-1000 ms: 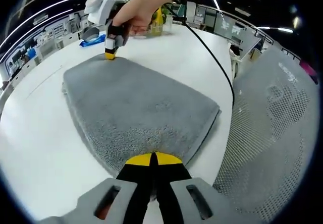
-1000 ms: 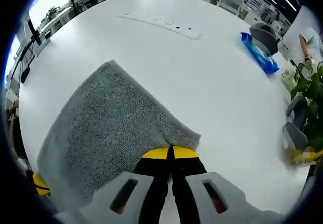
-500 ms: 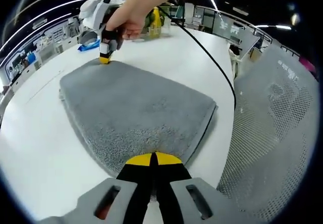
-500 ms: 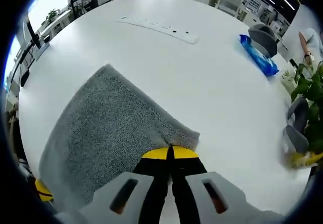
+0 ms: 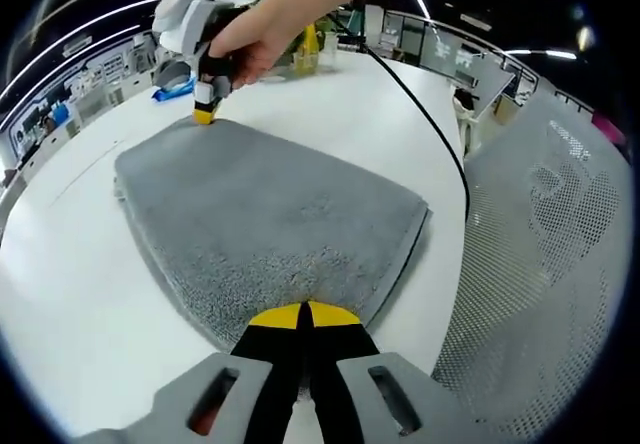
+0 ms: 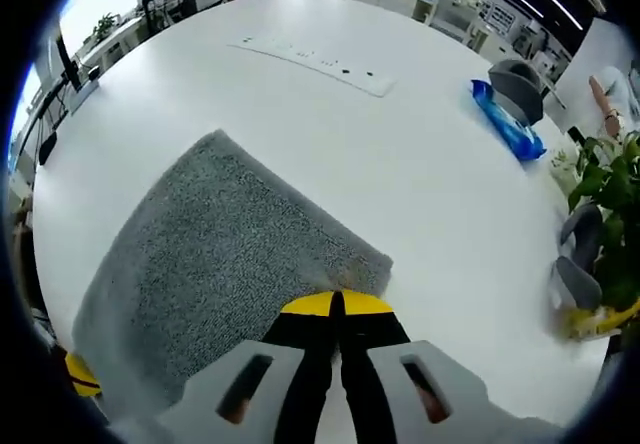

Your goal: Fold the towel on the table until its edges align and the towel forms a compact rectangular stack.

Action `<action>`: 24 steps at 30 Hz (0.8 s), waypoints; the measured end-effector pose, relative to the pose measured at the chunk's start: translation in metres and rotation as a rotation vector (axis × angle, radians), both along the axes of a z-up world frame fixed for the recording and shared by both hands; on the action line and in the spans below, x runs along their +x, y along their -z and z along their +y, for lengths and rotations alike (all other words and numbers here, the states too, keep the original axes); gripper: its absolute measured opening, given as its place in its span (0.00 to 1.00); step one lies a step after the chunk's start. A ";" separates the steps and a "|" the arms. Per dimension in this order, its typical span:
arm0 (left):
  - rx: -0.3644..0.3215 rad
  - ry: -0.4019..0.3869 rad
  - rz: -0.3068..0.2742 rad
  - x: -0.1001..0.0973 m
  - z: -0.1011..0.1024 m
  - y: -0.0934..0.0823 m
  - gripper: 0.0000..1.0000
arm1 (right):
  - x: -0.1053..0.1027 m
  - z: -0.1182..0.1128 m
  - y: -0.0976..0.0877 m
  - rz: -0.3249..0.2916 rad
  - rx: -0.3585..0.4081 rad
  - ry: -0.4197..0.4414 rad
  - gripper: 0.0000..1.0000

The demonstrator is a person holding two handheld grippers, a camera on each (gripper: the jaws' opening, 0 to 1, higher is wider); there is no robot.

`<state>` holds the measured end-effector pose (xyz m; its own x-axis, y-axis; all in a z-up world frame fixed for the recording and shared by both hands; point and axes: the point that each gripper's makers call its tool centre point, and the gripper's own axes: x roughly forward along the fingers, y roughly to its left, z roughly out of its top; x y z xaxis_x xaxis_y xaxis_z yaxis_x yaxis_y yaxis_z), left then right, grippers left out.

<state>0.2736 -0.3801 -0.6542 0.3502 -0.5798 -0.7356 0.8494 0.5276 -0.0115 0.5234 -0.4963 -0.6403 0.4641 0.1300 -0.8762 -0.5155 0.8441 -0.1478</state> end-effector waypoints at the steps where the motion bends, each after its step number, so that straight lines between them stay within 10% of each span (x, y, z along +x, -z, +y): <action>1: 0.001 -0.001 -0.001 0.000 0.000 0.000 0.01 | 0.001 0.002 -0.004 -0.015 0.015 -0.005 0.00; 10: 0.001 -0.001 -0.001 0.000 0.000 0.000 0.01 | -0.008 0.016 -0.053 -0.166 0.093 -0.094 0.00; 24: 0.019 0.062 -0.014 0.001 0.000 -0.001 0.01 | -0.122 0.037 -0.095 -0.221 0.251 -0.173 0.00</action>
<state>0.2744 -0.3805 -0.6535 0.3240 -0.5870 -0.7419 0.8807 0.4737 0.0098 0.4018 -0.4595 -0.5450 0.5907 0.4212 -0.6882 -0.6324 0.7715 -0.0706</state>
